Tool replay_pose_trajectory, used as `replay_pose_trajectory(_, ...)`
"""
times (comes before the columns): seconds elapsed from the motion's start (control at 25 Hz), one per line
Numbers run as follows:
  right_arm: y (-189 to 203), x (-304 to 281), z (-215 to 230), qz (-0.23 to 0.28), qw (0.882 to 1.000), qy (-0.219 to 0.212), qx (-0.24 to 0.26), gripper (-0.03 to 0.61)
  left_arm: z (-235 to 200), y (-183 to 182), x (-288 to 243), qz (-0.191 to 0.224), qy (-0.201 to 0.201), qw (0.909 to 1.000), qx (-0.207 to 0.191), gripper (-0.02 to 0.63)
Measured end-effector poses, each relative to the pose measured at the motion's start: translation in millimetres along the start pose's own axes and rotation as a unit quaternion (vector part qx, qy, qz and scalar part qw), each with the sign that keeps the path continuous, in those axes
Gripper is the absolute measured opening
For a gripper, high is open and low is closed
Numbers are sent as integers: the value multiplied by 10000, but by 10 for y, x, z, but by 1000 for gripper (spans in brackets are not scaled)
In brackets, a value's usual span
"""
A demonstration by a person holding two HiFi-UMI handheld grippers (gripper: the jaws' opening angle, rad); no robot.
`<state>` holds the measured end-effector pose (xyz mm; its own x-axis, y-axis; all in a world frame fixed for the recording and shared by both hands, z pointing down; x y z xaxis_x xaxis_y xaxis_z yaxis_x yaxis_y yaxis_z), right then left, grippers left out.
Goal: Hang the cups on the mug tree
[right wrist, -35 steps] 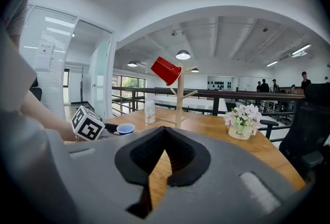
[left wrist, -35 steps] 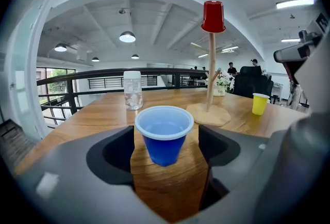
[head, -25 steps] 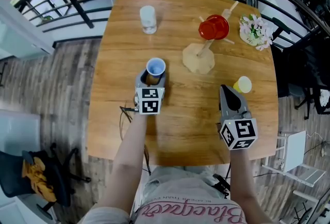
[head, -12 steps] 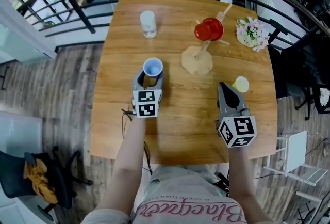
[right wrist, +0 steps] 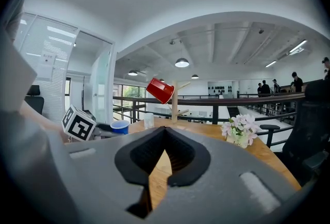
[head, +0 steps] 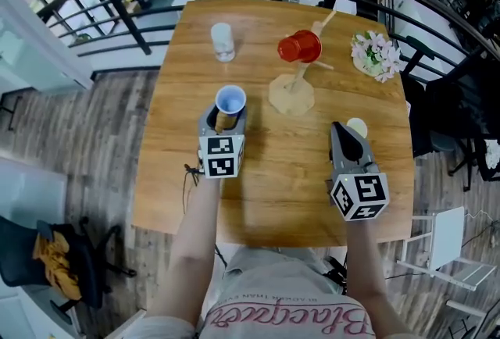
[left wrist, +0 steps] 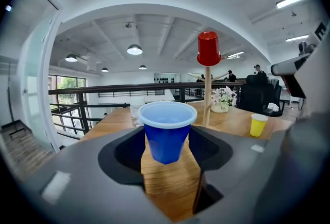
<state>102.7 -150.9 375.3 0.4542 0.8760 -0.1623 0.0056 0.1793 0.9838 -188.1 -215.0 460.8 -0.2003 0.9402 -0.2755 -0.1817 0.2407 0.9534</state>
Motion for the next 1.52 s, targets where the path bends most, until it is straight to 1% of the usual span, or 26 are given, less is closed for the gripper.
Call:
replay_pose_trajectory(0.16, -42, 81, 148, 12, 9999, -128, -18, 2, 115, -121, 59, 65, -143, 9998, 83, 281)
replay_pose_trajectory(0.4, -116, 148, 387, 79, 9994, -338, -12, 2, 317, -259, 109, 76, -375, 9993, 43, 281)
replay_pose_trajectory(0.68, -153, 141, 648, 142, 9981, -594, -41, 2, 504, -341, 110, -67, -651, 9979, 34, 279)
replay_pose_trajectory(0.84, -142, 146, 790, 151, 9972, -734, -81, 2, 619, -388, 81, -223, -881, 9957, -182, 279)
replay_pose_trajectory(1.0, -118, 146, 891, 158, 9962, -844, -152, 2, 743, -399, 24, -517, -982, 9931, -386, 278)
replay_pose_trajectory(1.32, -76, 146, 1059, 149, 9938, -1079, -225, 2, 926, -419, -147, -1294, -1235, 9791, -970, 278)
replay_pose_trajectory(1.4, -64, 140, 1093, 143, 9933, -1117, -241, 2, 960, -420, -192, -1458, -1318, 9739, -1137, 278)
replay_pose_trajectory(1.52, -55, 121, 1166, 140, 9929, -1144, -283, 2, 1041, -439, -285, -1703, -1428, 9633, -1503, 279)
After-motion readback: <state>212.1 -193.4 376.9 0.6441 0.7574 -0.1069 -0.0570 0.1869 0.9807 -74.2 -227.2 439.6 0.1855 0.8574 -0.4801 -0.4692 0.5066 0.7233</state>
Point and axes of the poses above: the fingertips, and each gripper's own axes: x backward along the fingers, z to its right, y out of its underside, the point moved 9 cm from there along x, backward along the fingers, and after that the axes turned 5 degrees about -x, right-handed, at the moved point
